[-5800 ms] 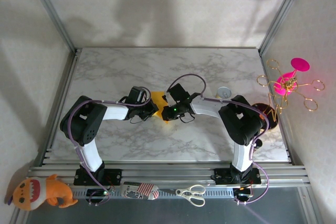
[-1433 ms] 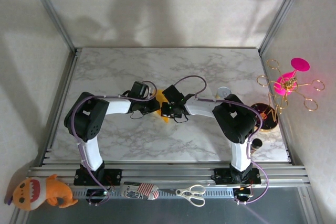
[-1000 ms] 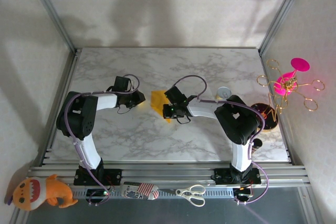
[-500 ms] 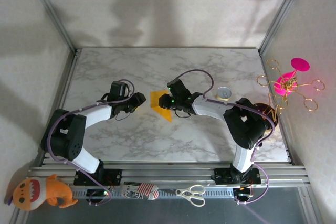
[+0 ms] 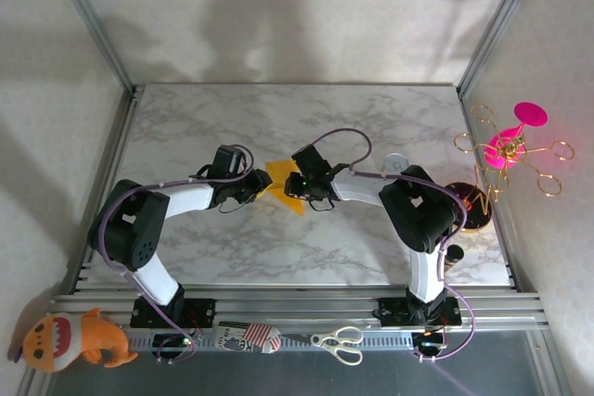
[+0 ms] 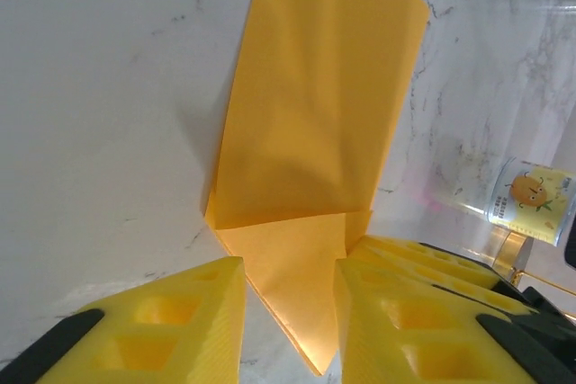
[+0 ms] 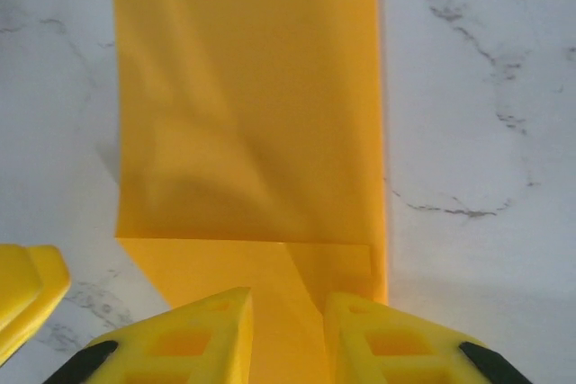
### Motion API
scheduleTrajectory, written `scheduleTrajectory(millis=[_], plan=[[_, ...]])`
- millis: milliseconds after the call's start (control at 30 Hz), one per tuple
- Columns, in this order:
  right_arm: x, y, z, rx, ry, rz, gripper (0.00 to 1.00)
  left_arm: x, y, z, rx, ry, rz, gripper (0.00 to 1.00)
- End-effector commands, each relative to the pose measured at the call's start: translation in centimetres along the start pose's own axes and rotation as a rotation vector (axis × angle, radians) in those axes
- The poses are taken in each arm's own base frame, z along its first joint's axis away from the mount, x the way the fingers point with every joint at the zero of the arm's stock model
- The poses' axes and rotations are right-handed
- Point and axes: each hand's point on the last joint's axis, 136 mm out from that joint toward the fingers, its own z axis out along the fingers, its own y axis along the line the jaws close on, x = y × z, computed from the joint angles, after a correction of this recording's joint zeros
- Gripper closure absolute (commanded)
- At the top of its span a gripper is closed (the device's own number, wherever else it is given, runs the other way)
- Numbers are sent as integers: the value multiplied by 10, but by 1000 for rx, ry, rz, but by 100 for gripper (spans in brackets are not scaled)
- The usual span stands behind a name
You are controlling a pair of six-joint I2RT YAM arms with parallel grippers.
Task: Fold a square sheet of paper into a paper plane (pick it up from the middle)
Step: Fourth fold the wing at the center of the table.
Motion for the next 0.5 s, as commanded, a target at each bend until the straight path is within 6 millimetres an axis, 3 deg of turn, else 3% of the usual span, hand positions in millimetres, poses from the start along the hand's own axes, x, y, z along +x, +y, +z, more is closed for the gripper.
scheduleTrajectory(millis=[0, 467], plan=[[-3, -13, 5, 52, 7, 27, 72, 3, -2, 4, -8, 25, -1, 70], [9, -25, 14, 60, 53, 48, 74, 4, -3, 16, -13, 44, -23, 69]])
